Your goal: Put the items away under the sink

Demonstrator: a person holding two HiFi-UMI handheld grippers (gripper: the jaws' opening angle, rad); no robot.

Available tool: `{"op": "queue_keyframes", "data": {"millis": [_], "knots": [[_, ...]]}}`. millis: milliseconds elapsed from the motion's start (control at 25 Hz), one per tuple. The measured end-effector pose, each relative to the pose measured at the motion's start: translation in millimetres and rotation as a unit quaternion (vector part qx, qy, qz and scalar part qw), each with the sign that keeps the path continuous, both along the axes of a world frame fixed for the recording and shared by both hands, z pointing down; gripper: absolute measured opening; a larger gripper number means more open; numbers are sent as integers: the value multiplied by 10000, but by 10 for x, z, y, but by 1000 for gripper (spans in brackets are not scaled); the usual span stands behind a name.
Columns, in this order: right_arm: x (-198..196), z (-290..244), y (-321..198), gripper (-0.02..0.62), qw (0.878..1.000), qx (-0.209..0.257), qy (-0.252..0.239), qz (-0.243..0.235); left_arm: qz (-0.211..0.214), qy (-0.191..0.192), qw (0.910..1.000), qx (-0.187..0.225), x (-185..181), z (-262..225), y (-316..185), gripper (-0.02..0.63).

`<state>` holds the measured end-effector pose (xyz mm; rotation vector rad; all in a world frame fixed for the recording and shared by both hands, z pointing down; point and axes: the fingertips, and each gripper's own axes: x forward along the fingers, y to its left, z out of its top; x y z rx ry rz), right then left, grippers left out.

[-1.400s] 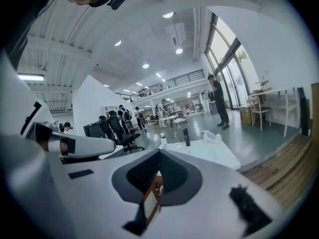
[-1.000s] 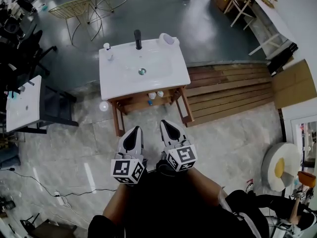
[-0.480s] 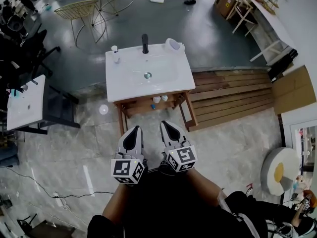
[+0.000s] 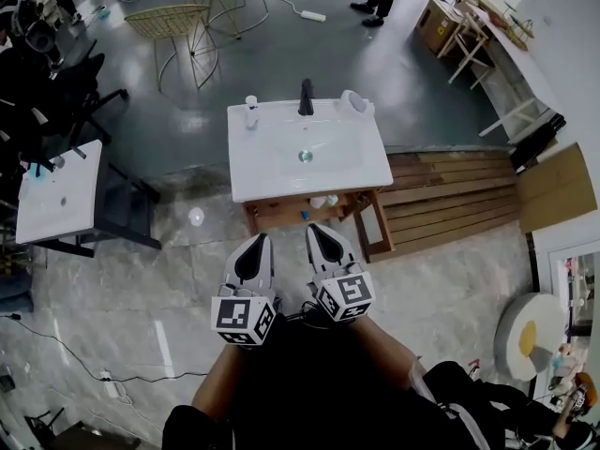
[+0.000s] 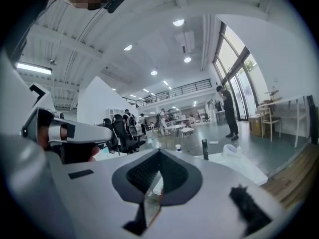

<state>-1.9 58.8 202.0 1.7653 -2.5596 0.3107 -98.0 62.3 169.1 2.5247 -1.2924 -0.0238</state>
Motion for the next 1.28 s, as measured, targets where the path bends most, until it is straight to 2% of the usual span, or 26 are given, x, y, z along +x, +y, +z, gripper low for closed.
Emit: {"op": "queue_keyframes", "data": {"millis": [240,440,920,1280], "knots": [[-291,-28,-331,15,9999,97,-29,84,-98,84,9998,130,-361,-67,-294,5],[-384,-18,-615,15,9999,124,47,-22,-237,160,9995,107,-487,-58,-553,5],[-360,196,-1838,15,9992,-27,186,-347,-563,54,9984,-73,-412,114,-1724,5],[-285,611,-2715,18,9967,-213,426,-655,-782,9,9968,-146,-316,254,-2574,5]]}}
